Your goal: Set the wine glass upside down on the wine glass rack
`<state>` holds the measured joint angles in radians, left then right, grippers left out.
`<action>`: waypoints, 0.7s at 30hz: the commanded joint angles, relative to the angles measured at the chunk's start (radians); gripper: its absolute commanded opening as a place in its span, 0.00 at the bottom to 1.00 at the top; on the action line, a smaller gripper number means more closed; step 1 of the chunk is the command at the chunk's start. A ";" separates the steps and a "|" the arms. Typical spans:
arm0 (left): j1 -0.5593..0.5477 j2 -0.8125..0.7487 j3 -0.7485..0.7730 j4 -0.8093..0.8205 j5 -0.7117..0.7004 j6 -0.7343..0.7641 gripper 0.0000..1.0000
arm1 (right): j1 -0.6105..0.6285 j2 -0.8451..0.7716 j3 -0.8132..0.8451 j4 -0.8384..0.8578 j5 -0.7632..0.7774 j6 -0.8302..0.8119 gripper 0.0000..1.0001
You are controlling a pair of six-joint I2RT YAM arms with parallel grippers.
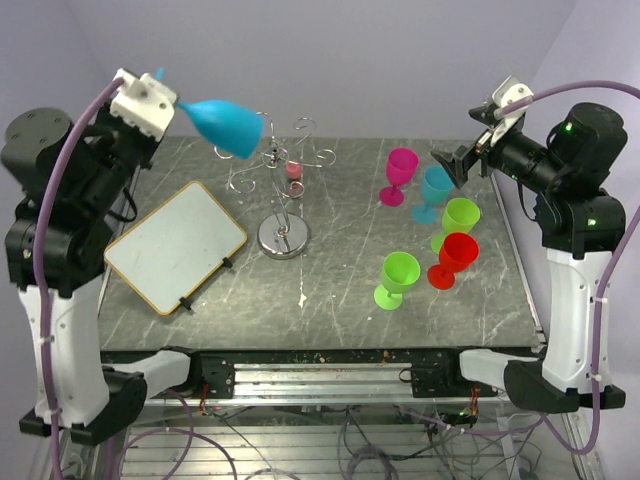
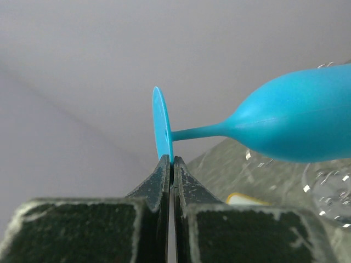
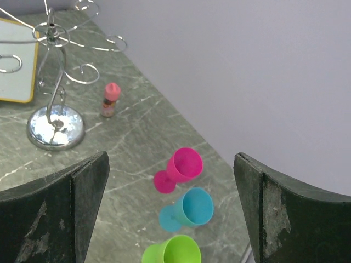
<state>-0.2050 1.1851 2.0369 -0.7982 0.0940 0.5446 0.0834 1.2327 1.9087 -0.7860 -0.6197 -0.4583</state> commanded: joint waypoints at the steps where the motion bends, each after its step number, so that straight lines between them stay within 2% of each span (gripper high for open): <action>1: 0.065 -0.065 -0.054 -0.093 -0.133 0.171 0.07 | -0.025 -0.042 -0.062 -0.013 0.023 -0.041 0.96; 6: 0.095 -0.109 -0.174 -0.101 -0.280 0.294 0.07 | -0.030 -0.077 -0.146 -0.016 0.054 -0.062 0.96; 10: 0.095 -0.116 -0.245 -0.103 -0.337 0.347 0.07 | -0.030 -0.092 -0.198 -0.032 0.080 -0.083 0.96; 21: 0.092 -0.098 -0.369 -0.135 -0.294 0.517 0.07 | -0.030 -0.127 -0.279 -0.024 0.047 -0.086 0.96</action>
<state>-0.1192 1.0969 1.6928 -0.9253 -0.2066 0.9623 0.0582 1.1301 1.6474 -0.8207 -0.5533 -0.5388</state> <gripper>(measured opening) 0.081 0.957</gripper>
